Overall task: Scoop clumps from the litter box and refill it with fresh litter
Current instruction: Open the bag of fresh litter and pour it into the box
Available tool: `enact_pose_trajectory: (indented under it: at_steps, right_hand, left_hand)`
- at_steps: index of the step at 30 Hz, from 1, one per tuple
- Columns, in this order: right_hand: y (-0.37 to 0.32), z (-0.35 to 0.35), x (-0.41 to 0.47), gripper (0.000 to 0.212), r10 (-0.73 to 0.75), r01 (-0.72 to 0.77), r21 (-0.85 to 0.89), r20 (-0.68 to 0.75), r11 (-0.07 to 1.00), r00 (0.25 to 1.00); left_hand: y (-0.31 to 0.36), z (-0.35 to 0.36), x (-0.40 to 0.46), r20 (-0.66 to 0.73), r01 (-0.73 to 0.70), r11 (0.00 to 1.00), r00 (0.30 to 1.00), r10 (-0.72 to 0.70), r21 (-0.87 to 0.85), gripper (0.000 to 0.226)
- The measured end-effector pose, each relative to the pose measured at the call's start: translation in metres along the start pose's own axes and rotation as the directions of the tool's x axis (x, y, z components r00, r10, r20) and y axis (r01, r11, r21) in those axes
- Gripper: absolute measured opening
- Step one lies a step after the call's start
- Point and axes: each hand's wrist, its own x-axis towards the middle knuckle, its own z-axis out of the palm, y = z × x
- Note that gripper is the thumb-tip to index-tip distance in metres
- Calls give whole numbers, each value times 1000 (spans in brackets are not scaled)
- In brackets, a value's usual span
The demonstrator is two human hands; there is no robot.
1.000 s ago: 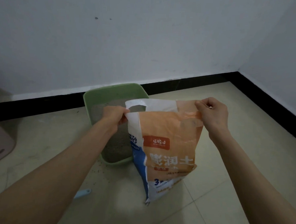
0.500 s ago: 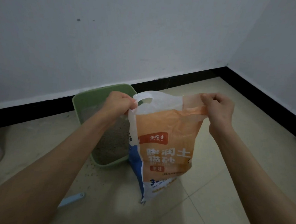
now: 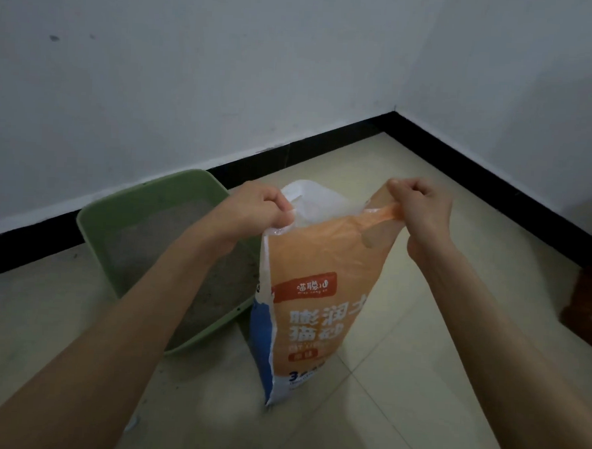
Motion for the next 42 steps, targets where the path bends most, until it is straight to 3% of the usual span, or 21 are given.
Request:
enact_pose_trajectory:
  at_steps: [3, 5, 6, 7, 9, 10, 13, 15, 17, 20, 22, 26, 31, 34, 36, 40, 42]
  right_hand:
    - [0, 0, -3, 19, 13, -13, -13, 23, 1000, 1000]
    - [-1, -1, -7, 20, 44, -44, -12, 30, 999, 999]
    - [-2, -2, -8, 21, 67, -67, -3, 32, 998, 997]
    - [-3, -4, -9, 21, 90, -90, 0, 37, 996, 995]
    - [-5, -10, -11, 20, 133, -132, -19, 52, 991, 990]
    - [-6, -15, -12, 19, 156, -154, -38, 62, 987, 986]
    - [-8, -25, -11, 21, 288, -285, -63, 50, 956, 956]
    - [-10, -29, -13, 20, 477, -478, -13, -18, 878, 878]
    - [-16, -35, -20, 10, 705, -703, 65, -11, 709, 710]
    - [-29, -39, -35, 22, 867, -888, 80, 191, 453, 460]
    - [-36, -35, -39, 25, 870, -921, 70, 306, 384, 386]
    - [-46, -28, -48, 20, 815, -905, 120, 401, 407, 419]
    - [-55, -27, -62, 25, 793, -921, 47, 492, 388, 359]
    - [-48, -37, -71, 30, 842, -882, -100, 362, 461, 400]
    - [-42, -61, -76, 31, 868, -875, -115, 241, 470, 434]
    - [-53, -111, -96, 43, 908, -915, -47, 151, 401, 390]
    - [-71, -115, -106, 47, 914, -920, -63, 157, 386, 373]
  left_hand:
    - [-1, -3, 3, 54, 25, 995, 998, -30, 96, 11]
    - [-1, -2, 8, -24, 85, 995, 996, -84, 59, 10]
    - [-1, -1, 13, -71, 125, 992, 990, -124, 15, 20]
    - [1, 0, 18, -108, 176, 984, 978, -179, -36, 44]
    - [6, 2, 26, -121, 297, 955, 948, -295, -4, 74]
    - [9, 2, 32, -120, 329, 942, 940, -320, 61, 71]
    - [22, -1, 40, -111, 346, 912, 938, -329, 220, 25]
    - [28, 0, 35, -88, 367, 915, 930, -357, 164, 15]
    - [36, 5, 19, -85, 384, 923, 921, -380, 36, 8]
    - [42, 16, -4, -89, 434, 899, 895, -437, -60, 9]
    - [42, 22, -15, -54, 509, 852, 854, -518, -124, 11]
    - [41, 33, -32, 27, 629, 775, 777, -628, -71, 16]
    - [61, 38, -55, 98, 662, 748, 749, -656, -49, 8]
    - [86, 48, -60, 141, 661, 748, 747, -649, -59, 29]
    - [98, 51, -65, 192, 678, 735, 720, -667, 9, 30]
    - [96, 21, -93, 210, 701, 705, 677, -705, 109, 35]
    - [91, -2, -114, 197, 747, 664, 645, -738, 44, 38]
